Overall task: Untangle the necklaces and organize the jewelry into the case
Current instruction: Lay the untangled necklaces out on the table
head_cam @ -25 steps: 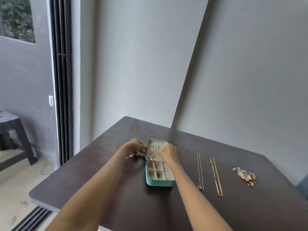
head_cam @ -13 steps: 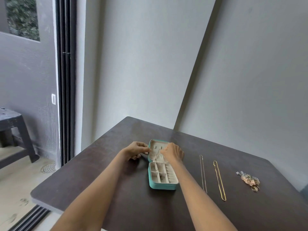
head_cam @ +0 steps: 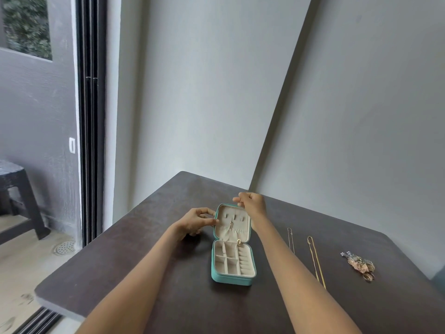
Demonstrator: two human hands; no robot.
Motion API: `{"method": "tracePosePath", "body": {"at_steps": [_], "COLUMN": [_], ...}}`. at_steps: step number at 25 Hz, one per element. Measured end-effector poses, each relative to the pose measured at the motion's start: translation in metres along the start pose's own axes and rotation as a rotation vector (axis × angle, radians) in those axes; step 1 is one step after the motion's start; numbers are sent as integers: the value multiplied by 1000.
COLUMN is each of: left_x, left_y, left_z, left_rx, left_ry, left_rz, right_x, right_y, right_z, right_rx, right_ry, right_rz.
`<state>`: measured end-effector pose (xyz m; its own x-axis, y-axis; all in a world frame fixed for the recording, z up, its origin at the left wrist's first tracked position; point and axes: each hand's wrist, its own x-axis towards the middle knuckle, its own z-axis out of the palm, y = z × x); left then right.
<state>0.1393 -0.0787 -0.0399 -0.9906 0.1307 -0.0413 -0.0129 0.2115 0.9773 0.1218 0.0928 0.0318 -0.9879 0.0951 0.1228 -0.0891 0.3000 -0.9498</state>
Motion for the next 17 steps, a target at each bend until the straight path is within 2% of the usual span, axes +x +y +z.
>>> {"method": "tracePosePath", "body": {"at_steps": [3,7,14,17], "left_x": [1,3,7,4], "left_y": [1,4,10,32], "left_z": [1,3,7,12], "left_rx": [4,39,274,110], "left_ry": [4,12,43,187], "left_rz": [-6,-22,15,176], "right_x": [-2,-2,-10,-14], "right_y": [-16,-34,-54,-59], "right_z": [-3,-7,-16,-23], "right_rx": [205,400,418,377], "right_ry": [-80,-106,-174,-224], "right_rz": [-50,-67,-72,-93]}}
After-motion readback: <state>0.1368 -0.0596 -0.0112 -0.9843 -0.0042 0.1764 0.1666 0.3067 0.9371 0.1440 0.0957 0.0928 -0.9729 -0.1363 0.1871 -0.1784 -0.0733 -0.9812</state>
